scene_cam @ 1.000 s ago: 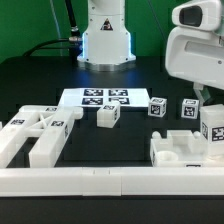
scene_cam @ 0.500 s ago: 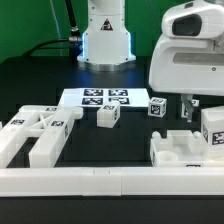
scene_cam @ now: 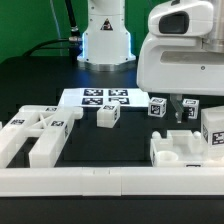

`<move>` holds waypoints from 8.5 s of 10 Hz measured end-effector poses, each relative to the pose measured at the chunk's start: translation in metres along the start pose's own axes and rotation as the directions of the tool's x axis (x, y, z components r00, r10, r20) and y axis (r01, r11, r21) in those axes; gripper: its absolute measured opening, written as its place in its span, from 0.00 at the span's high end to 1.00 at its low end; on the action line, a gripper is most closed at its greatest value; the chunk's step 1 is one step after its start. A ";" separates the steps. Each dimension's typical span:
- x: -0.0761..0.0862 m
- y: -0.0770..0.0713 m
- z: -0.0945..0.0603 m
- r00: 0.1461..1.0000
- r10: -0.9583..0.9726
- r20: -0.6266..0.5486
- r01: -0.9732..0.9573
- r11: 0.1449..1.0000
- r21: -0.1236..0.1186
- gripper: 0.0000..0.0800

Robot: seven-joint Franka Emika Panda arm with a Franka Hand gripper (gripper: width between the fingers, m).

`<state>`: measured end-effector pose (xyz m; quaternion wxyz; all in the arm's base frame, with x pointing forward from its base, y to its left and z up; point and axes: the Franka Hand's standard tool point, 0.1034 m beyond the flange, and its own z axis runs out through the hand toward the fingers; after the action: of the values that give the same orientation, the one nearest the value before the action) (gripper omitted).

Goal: Assemble chair

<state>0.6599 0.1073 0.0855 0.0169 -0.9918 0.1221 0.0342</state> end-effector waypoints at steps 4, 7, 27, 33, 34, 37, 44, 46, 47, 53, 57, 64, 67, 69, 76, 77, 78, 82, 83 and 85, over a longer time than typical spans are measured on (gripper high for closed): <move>-0.002 -0.011 0.000 1.000 0.003 0.007 -0.003 1.000 0.008 0.22; -0.001 -0.010 0.000 1.000 0.005 0.006 -0.005 1.000 0.007 0.64; -0.007 -0.023 0.003 0.056 0.994 0.092 -0.994 0.048 0.093 0.64; -0.011 -0.020 0.005 0.388 0.920 0.059 -0.920 0.382 0.091 0.19; -0.011 -0.020 0.005 0.427 0.903 0.055 -0.902 0.421 0.094 0.19; -0.011 -0.019 0.006 0.679 0.734 0.022 -0.732 0.674 0.101 0.19; -0.012 -0.020 0.006 0.980 0.186 -0.067 -0.182 0.981 0.063 0.19; -0.012 -0.019 0.007 0.990 0.125 -0.072 -0.121 0.991 0.057 0.30; -0.011 -0.018 0.007 0.989 0.126 -0.072 -0.122 0.991 0.057 0.46; -0.007 -0.006 0.006 0.979 0.195 -0.057 -0.191 0.979 0.068 0.63; -0.003 0.004 0.009 0.871 0.492 0.011 -0.490 0.864 0.114 0.63; -0.006 -0.004 0.010 0.644 0.762 0.065 -0.765 0.639 0.087 0.63; -0.006 -0.008 0.011 0.387 0.915 0.109 -0.920 0.378 0.101 0.63; -0.004 -0.012 0.012 0.208 0.968 0.141 -0.975 0.194 0.105 0.63; -0.009 -0.010 0.009 0.263 0.953 0.153 -0.965 0.263 0.021 0.26; -0.001 -0.013 0.004 0.337 0.929 0.154 -0.941 0.335 0.036 0.21; -0.002 -0.013 0.005 0.391 0.908 0.151 -0.920 0.389 0.047 0.21; -0.002 -0.012 0.005 0.669 0.732 0.127 -0.743 0.663 0.093 0.19; -0.002 -0.012 0.006 0.740 0.662 0.117 -0.672 0.733 0.105 0.19; -0.008 -0.005 0.009 0.904 0.425 0.055 -0.427 0.903 0.047 0.19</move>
Offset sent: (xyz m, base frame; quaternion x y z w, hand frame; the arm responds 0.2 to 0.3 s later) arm -0.0105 0.0144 -0.0079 -0.0143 0.0087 -0.0224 0.9996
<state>0.6531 0.1146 0.0768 0.0406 -0.9392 0.3364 0.0549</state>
